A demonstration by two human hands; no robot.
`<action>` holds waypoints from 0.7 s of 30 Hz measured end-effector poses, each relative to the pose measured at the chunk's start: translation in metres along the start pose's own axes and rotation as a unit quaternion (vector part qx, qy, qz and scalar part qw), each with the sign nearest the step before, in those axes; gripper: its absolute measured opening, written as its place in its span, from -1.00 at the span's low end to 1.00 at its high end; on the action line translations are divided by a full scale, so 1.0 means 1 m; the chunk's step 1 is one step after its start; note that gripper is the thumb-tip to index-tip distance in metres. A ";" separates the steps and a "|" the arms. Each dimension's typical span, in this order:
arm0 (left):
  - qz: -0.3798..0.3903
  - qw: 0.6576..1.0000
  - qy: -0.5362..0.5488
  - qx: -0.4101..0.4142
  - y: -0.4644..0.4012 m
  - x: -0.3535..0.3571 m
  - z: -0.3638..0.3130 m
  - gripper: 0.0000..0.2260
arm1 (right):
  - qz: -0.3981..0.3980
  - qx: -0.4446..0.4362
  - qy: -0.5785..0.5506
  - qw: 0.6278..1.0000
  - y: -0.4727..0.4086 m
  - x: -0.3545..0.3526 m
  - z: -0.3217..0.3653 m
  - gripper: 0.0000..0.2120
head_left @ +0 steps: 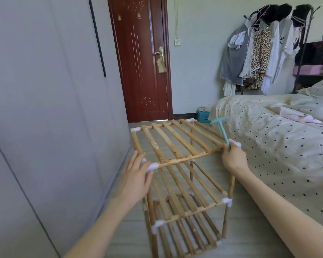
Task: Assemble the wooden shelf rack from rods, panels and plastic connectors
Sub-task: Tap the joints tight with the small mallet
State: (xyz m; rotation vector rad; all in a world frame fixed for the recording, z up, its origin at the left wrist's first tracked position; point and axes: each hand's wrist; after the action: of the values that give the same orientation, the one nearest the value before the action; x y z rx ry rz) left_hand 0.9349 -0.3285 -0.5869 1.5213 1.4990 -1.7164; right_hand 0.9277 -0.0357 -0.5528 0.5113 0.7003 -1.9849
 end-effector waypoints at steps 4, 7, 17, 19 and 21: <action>-0.069 0.997 0.029 0.022 0.012 0.012 -0.027 -0.73 | 0.049 -0.092 -0.085 0.991 0.047 0.032 0.029 -0.71; -0.091 0.994 0.012 0.056 0.020 0.013 -0.035 -0.69 | 0.102 -0.121 -0.046 0.986 0.056 0.054 0.034 -0.70; 0.066 0.985 0.101 0.121 0.007 0.027 -0.077 -0.42 | 0.154 -0.060 -0.032 0.986 -0.005 0.009 0.008 -0.75; 0.023 0.978 0.188 0.088 -0.004 0.017 -0.061 -0.40 | 0.140 -0.096 -0.006 0.985 0.008 0.002 -0.002 -0.81; -0.016 0.985 0.163 0.050 -0.022 0.007 -0.038 -0.38 | 0.151 -0.133 0.008 0.980 0.027 -0.008 -0.008 -0.83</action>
State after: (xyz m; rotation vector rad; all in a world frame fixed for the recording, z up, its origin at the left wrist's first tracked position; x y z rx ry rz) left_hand 0.9320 -0.2850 -0.5772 1.9150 1.6185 -1.6400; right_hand 0.9553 -0.0360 -0.5617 0.4426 0.8311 -1.5780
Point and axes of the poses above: each hand's wrist, its own y-axis away from the middle knuckle, its own x-axis out of the palm, z = x × y, and after that the axes turned 6 degrees about z, right-handed
